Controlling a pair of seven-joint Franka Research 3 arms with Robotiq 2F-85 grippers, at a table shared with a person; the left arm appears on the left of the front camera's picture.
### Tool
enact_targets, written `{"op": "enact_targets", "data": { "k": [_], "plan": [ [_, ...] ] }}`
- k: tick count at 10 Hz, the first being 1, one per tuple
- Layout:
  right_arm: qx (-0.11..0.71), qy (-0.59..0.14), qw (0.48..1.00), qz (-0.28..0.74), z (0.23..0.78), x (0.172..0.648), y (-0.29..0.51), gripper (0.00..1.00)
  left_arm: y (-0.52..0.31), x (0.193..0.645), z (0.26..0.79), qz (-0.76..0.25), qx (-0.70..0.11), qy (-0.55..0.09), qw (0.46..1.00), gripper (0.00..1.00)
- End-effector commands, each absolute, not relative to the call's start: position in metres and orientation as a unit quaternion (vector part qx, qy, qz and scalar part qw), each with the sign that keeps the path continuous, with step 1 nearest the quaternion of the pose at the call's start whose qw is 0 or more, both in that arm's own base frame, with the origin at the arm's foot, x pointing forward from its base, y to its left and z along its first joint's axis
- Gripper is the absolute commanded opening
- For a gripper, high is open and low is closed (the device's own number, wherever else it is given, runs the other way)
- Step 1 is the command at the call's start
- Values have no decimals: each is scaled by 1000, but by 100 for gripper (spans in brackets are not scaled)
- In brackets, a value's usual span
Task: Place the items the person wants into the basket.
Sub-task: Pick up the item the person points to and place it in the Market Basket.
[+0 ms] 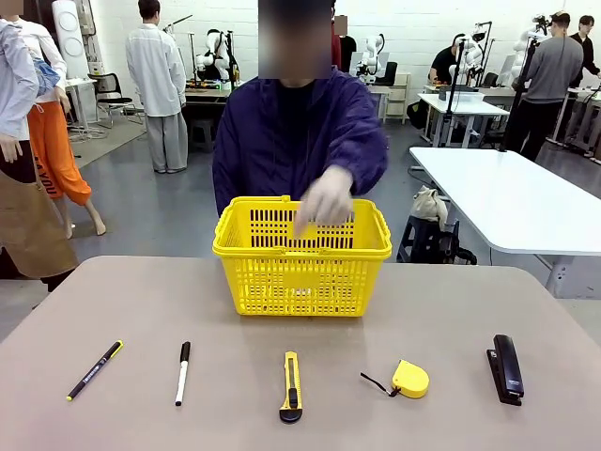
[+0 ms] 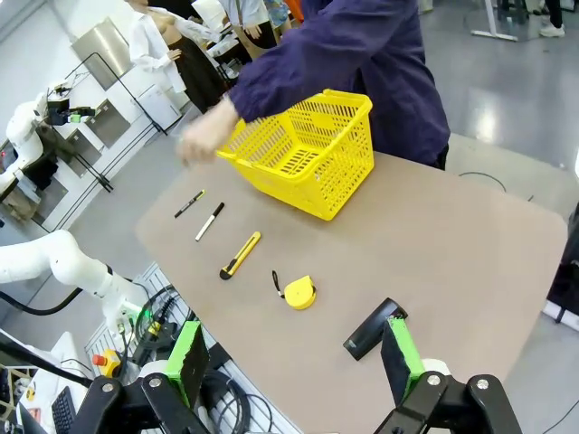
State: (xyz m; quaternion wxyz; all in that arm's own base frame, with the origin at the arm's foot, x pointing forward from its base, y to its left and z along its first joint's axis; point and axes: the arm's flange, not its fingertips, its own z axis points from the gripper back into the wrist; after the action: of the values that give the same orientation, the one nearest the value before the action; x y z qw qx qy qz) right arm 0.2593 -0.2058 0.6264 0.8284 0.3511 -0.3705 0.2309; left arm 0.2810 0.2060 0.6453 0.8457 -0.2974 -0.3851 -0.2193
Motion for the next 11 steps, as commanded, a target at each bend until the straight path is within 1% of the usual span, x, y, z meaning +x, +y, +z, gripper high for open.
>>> {"op": "enact_targets", "data": {
  "k": [1, 7, 8, 9, 11],
  "plan": [
    [355, -380, 820, 238, 625, 260, -204, 100, 208, 281, 646, -229, -300, -391, 839, 100],
    [355, -380, 820, 238, 625, 260, -204, 100, 206, 281, 645, -220, -297, -385, 846, 100],
    [355, -380, 820, 238, 625, 260, -204, 100, 181, 291, 661, -170, -273, -389, 863, 100],
    [355, -380, 820, 238, 625, 260, -204, 100, 138, 303, 672, -160, -245, -369, 882, 100],
    [355, -380, 820, 238, 625, 260, -204, 100, 30, 330, 673, -127, -181, -299, 928, 100]
  ]
}}
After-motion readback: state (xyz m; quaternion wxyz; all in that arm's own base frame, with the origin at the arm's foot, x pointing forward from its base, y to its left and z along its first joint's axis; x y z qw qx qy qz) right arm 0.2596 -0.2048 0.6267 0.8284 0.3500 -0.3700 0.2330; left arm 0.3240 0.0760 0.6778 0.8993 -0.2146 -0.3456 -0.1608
